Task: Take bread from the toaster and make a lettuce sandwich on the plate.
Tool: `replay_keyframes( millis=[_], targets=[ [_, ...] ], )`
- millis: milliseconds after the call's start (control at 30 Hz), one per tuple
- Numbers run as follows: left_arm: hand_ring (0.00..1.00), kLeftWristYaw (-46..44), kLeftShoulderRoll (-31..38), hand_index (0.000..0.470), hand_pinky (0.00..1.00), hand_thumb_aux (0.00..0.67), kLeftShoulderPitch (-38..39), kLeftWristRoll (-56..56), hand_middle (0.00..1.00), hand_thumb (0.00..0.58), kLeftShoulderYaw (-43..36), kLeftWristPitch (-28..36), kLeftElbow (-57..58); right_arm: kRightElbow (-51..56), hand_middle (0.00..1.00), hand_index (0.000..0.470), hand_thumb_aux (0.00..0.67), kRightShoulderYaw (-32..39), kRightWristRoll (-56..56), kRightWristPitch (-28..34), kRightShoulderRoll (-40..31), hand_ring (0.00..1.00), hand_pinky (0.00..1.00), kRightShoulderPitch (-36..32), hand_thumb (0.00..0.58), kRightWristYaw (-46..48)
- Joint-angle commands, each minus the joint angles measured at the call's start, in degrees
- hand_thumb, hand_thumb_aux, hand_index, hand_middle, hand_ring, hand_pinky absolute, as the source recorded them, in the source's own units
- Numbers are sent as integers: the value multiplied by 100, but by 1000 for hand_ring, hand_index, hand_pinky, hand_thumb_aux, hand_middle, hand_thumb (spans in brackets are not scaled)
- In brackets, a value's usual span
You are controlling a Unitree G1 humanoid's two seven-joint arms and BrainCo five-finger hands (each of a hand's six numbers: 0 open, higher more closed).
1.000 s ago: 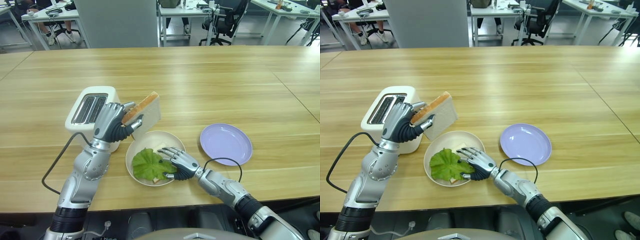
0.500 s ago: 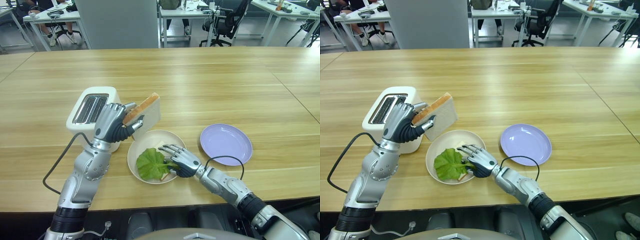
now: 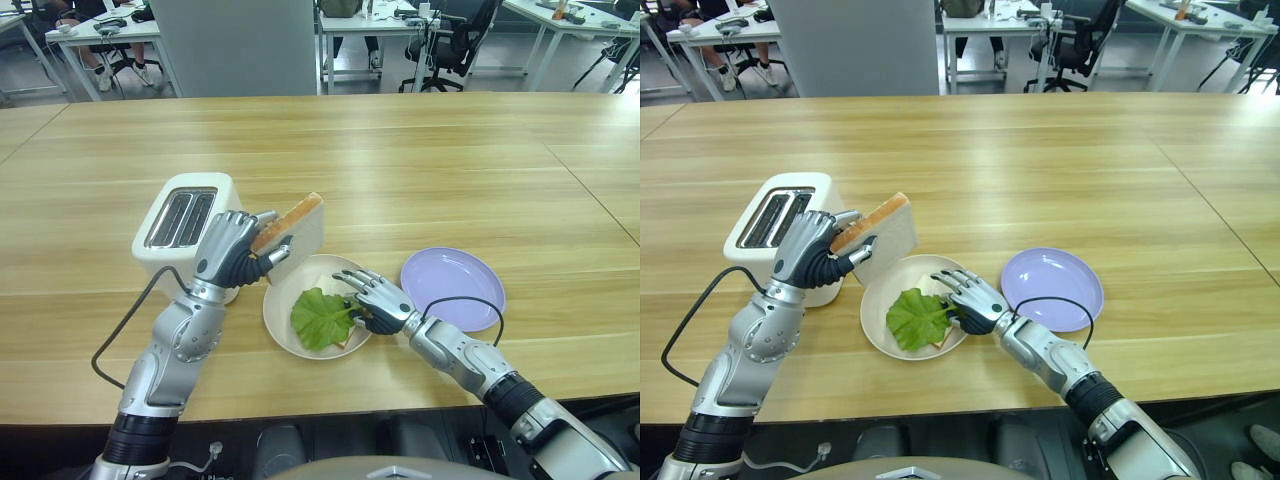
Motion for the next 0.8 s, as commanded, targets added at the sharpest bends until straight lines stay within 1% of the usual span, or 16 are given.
replay_keyframes(
  millis=[33, 500, 533, 567, 600, 633, 667, 700, 733, 767, 800],
  targets=[
    [1000, -71, -4, 460, 1000, 670, 23, 38, 1000, 580, -103, -3, 81, 18, 0, 460, 670, -115, 63, 0, -38, 0, 0, -101, 580, -33],
    [1000, -243, -7, 460, 1000, 670, 17, -37, 1000, 580, -284, 23, 261, 360, 0, 460, 670, -77, -99, 132, 71, 0, 0, -353, 580, -446],
    [1000, -260, -7, 460, 1000, 670, 18, -43, 1000, 580, -292, 26, 272, 392, 0, 446, 649, -54, -120, 149, 77, 0, 0, -365, 579, -459],
    [1000, -271, -6, 460, 1000, 670, 23, -48, 1000, 580, -297, 24, 286, 415, 0, 446, 649, -37, -156, 179, 79, 0, 0, -371, 579, -489],
    [1000, -292, -6, 460, 1000, 670, 26, -68, 1000, 580, -301, 24, 301, 442, 0, 225, 328, -24, -178, 200, 80, 0, 0, -380, 429, -495],
    [1000, -319, -10, 460, 1000, 670, 26, -99, 1000, 580, -307, 21, 317, 465, 0, 195, 284, -15, -190, 211, 76, 0, 0, -385, 387, -494],
    [1000, -338, -13, 460, 1000, 670, 31, -115, 1000, 580, -314, 17, 331, 483, 0, 175, 255, -9, -201, 225, 66, 0, 0, -384, 357, -495],
    [1000, -349, -15, 460, 1000, 670, 35, -123, 1000, 580, -318, 12, 345, 496, 0, 60, 87, 1, -230, 247, 52, 0, 0, -382, 140, -499],
    [1000, -370, -16, 460, 1000, 670, 36, -144, 1000, 580, -322, 11, 358, 486, 0, 60, 87, 5, -256, 272, 26, 0, 0, -378, 140, -504],
    [1000, -386, -16, 460, 1000, 670, 37, -165, 1000, 580, -324, 7, 369, 472, 0, 9, 13, 6, -300, 316, -10, 0, 0, -368, 23, -521],
    [1000, -405, -13, 460, 1000, 670, 37, -192, 1000, 580, -326, 5, 379, 460, 0, 9, 13, 4, -328, 352, -48, 0, 0, -359, 23, -529]
  ],
)
